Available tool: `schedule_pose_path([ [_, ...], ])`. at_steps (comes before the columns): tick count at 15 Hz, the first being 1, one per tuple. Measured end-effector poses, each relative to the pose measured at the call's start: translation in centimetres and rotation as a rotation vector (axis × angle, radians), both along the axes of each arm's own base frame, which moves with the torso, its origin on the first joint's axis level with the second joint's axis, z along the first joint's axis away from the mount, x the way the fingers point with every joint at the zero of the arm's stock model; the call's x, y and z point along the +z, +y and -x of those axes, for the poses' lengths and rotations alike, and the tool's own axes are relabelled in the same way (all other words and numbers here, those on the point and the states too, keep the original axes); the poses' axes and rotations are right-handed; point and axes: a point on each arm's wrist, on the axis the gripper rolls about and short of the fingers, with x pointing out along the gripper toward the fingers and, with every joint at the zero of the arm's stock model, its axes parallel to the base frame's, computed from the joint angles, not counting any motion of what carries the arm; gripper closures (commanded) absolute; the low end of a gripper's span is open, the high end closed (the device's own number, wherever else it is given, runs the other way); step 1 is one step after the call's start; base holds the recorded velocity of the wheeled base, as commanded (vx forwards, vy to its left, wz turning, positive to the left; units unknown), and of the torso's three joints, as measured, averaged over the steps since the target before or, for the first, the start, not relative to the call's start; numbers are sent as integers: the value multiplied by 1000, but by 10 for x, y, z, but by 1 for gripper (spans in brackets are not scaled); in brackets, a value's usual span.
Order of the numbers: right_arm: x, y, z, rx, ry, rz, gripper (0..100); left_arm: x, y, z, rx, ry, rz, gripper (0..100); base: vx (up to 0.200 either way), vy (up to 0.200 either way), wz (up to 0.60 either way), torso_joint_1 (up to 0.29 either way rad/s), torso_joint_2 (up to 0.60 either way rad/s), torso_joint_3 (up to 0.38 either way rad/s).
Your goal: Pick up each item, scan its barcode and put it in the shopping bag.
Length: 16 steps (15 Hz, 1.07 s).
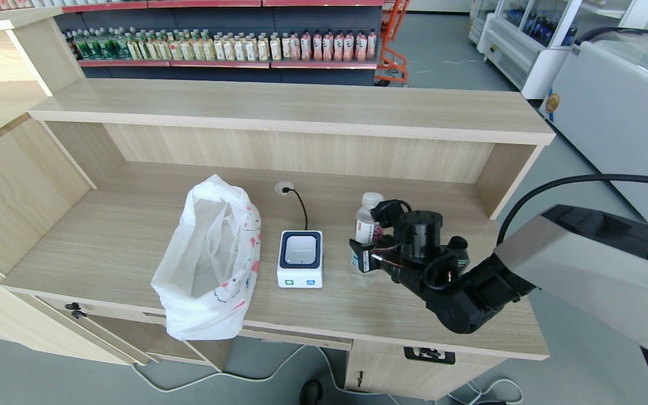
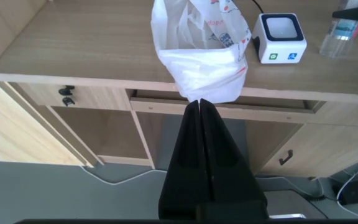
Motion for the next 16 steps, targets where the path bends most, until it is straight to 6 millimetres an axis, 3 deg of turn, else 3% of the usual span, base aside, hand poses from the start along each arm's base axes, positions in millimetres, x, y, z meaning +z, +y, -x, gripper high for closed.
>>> schedule_pose_path([
  [5,15,-8,1,-14,0,-60,100,0,0,0,-1,0,0,100,0,0,0,0,0,0],
  [8,58,-15,9,37,-12,-233,100,0,0,0,-1,0,0,100,0,0,0,0,0,0],
  [11,104,-30,31,118,24,-308,100,0,0,0,0,0,0,100,0,0,0,0,0,0],
  [13,145,-43,54,219,26,-386,100,0,0,0,0,0,0,100,0,0,0,0,0,0],
  [16,207,-71,108,440,72,-509,100,0,0,0,-1,0,0,100,0,0,0,0,0,0],
])
